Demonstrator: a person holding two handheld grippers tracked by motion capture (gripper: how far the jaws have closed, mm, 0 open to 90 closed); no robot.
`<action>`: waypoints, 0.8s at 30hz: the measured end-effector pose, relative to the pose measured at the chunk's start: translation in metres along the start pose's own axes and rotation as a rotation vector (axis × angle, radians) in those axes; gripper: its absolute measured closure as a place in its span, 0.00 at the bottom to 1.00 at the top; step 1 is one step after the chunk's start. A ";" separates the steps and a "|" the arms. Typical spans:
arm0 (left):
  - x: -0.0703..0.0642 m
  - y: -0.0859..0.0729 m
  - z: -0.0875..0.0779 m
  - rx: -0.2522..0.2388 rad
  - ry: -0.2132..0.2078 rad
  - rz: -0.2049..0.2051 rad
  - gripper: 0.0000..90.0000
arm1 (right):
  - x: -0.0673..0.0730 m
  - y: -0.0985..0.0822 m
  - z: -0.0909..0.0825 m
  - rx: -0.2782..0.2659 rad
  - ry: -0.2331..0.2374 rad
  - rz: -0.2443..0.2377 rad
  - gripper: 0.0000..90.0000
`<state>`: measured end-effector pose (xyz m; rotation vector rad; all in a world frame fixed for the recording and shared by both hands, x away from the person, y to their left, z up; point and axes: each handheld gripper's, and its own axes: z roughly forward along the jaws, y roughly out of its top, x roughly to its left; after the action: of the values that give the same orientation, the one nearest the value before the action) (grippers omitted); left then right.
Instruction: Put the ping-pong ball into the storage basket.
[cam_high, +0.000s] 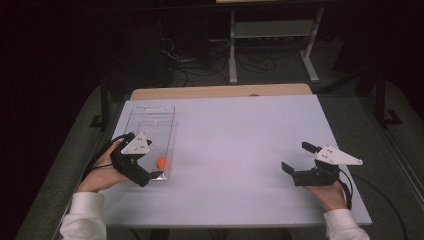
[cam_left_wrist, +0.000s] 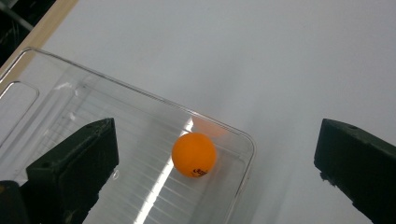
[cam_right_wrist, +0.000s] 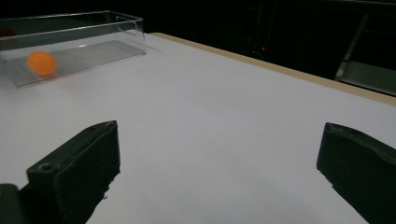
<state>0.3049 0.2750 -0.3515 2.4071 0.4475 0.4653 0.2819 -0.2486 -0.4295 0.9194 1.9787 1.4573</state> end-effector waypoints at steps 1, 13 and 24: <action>0.000 -0.001 0.000 -0.012 -0.001 -0.009 0.00 | 0.000 0.000 0.000 0.001 -0.001 -0.002 0.00; -0.002 -0.021 -0.006 -0.152 -0.002 -0.089 0.00 | 0.000 0.000 0.000 0.005 -0.002 -0.007 0.00; -0.003 -0.036 -0.007 -0.243 -0.002 -0.141 0.00 | 0.000 0.001 0.001 0.007 -0.001 -0.009 0.00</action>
<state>0.2927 0.3038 -0.3702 2.1263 0.5248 0.4287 0.2823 -0.2478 -0.4292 0.9127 1.9864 1.4452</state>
